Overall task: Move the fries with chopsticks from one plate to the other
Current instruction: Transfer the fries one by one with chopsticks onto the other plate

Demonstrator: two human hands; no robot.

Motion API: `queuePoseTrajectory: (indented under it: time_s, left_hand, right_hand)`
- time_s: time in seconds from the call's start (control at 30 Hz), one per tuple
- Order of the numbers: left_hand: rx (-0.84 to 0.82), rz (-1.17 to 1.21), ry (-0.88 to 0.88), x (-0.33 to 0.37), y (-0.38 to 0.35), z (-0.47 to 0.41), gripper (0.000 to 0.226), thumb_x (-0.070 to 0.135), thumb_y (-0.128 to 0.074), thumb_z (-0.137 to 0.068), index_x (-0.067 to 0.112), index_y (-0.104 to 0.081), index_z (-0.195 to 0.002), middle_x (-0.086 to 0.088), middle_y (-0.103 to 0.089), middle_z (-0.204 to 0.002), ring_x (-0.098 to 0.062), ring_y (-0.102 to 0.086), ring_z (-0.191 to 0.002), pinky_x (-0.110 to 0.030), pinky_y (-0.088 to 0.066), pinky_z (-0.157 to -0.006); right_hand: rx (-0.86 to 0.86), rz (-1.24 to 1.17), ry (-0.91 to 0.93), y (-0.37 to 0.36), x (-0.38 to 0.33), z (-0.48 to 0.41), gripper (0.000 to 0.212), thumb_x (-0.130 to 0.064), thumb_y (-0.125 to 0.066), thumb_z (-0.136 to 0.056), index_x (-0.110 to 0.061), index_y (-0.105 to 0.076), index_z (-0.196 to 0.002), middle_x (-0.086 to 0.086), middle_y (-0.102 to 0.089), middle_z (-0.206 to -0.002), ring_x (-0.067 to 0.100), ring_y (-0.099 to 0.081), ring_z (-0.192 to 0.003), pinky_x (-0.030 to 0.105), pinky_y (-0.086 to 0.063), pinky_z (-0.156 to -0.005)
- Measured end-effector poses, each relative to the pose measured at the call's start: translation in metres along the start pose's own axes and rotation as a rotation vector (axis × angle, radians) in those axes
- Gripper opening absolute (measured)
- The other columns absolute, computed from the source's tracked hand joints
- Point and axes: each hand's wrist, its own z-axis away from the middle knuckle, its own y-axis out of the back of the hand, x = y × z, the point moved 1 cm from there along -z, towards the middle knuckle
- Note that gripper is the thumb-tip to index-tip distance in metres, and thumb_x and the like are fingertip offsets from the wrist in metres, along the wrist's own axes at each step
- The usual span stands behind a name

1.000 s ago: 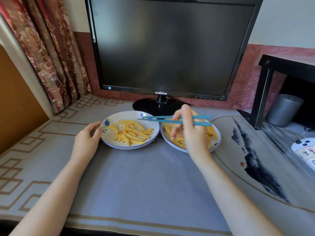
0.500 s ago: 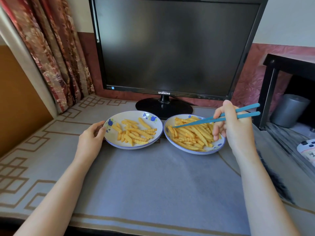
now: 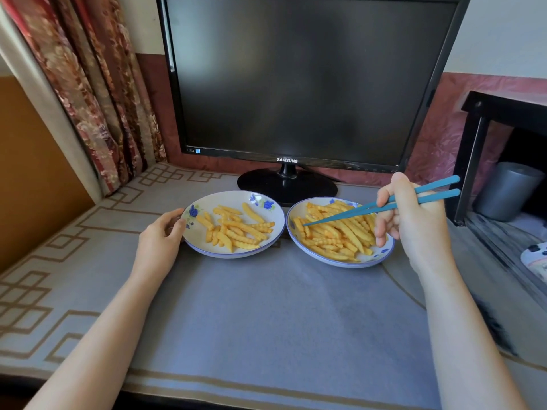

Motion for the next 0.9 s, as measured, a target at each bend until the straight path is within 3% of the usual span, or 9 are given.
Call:
queuePoseTrajectory:
  time_s: [0.53, 0.9]
  left_hand:
    - [-0.002, -0.005, 0.013, 0.0, 0.001, 0.0, 0.032, 0.021, -0.046, -0.096, 0.017, -0.06, -0.124, -0.003, -0.064, -0.116, -0.009, -0.051, -0.097, -0.022, -0.034, -0.084]
    - [-0.003, -0.007, 0.012, 0.002, 0.0, 0.0, 0.032, 0.02, -0.045, -0.097, 0.017, -0.059, -0.125, -0.003, -0.064, -0.115, -0.009, -0.052, -0.092, -0.022, -0.033, -0.081]
  right_hand:
    - [0.121, -0.042, -0.148, 0.002, 0.011, -0.004, 0.031, -0.014, -0.035, -0.095, -0.007, -0.053, -0.07, 0.006, -0.051, -0.036, 0.017, -0.044, -0.028, 0.021, -0.027, -0.034]
    - [0.224, -0.156, -0.054, -0.004, 0.001, 0.001, 0.033, -0.018, -0.036, -0.096, -0.01, -0.049, -0.067, 0.005, -0.046, -0.034, 0.018, -0.043, -0.028, 0.021, -0.024, -0.036]
